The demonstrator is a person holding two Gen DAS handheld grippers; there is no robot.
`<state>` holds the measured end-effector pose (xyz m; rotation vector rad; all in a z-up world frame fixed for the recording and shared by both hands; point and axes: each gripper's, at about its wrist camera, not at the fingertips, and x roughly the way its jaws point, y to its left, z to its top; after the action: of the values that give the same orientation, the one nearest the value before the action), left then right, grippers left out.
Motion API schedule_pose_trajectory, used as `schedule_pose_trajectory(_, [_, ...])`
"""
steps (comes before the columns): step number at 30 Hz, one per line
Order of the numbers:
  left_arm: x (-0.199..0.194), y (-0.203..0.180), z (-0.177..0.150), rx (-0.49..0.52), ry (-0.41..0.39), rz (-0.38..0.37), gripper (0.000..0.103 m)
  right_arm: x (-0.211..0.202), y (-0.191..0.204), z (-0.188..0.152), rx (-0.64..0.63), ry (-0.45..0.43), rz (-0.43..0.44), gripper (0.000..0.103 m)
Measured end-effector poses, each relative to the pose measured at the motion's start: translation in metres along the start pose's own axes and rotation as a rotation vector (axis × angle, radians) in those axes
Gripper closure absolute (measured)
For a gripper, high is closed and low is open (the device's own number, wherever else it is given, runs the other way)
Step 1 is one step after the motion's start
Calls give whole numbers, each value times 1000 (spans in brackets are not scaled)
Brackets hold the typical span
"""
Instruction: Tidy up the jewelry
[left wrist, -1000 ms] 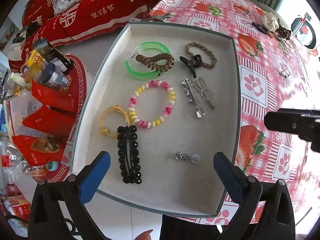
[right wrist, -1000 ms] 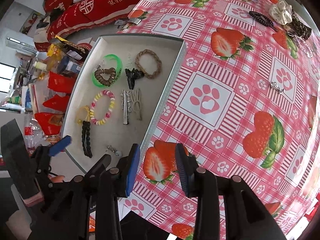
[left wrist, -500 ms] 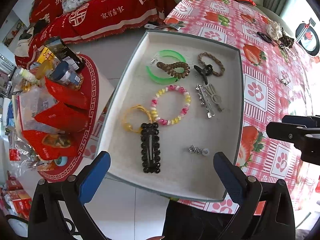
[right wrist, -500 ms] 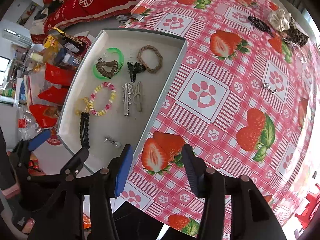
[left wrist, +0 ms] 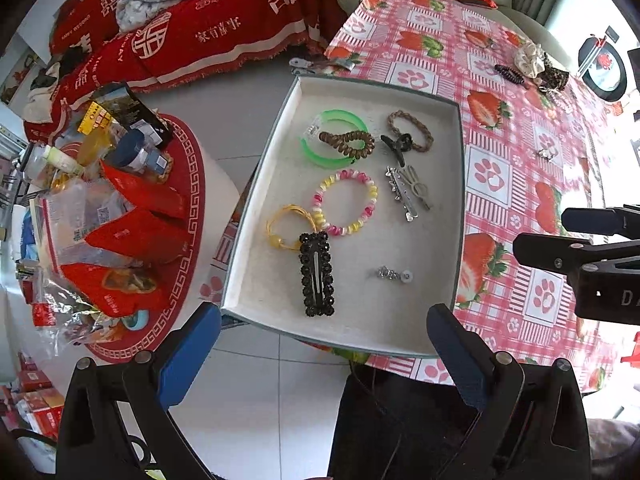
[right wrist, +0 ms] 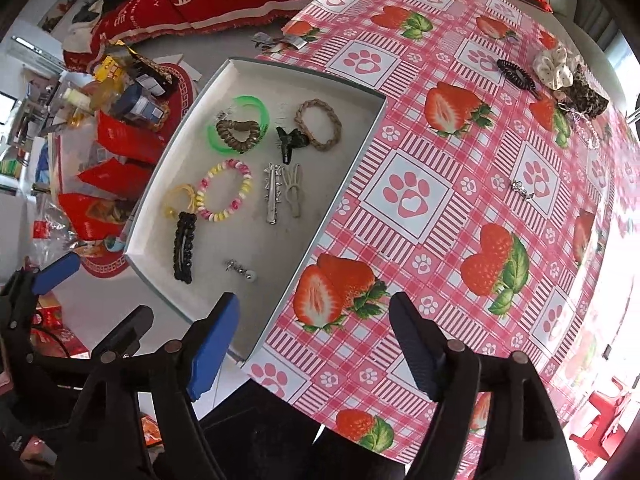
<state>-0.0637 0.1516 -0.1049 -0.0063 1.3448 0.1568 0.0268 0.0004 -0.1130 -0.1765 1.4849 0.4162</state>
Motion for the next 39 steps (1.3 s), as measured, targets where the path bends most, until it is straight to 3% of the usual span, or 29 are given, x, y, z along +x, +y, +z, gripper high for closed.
schedule_pose_trajectory(8, [-40,10,4,-1,-70,1,0,-31,9,-2,-2,-58,-25,17])
schedule_pose_trajectory(19, [-89,25,17,-35,-170,7,0,-82,36,8,-44,-174,-23,16])
schedule_pose_trajectory(30, [-109,31,14,-63,-202,16,0,-111,39,3,-21,-252,-58,15])
schedule_pose_trajectory(31, [-109,30,14,-62,-203,17,0,-112,39,3,-19,-256,-62,14])
schedule_pose_trajectory(33, [-110,30,14,-63,-203,16,0,-115,39,0,-16,-272,-77,0])
schedule_pose_trajectory(39, [-110,30,13,-63,-199,15,0,-126,44,-6,-21,-316,-97,0])
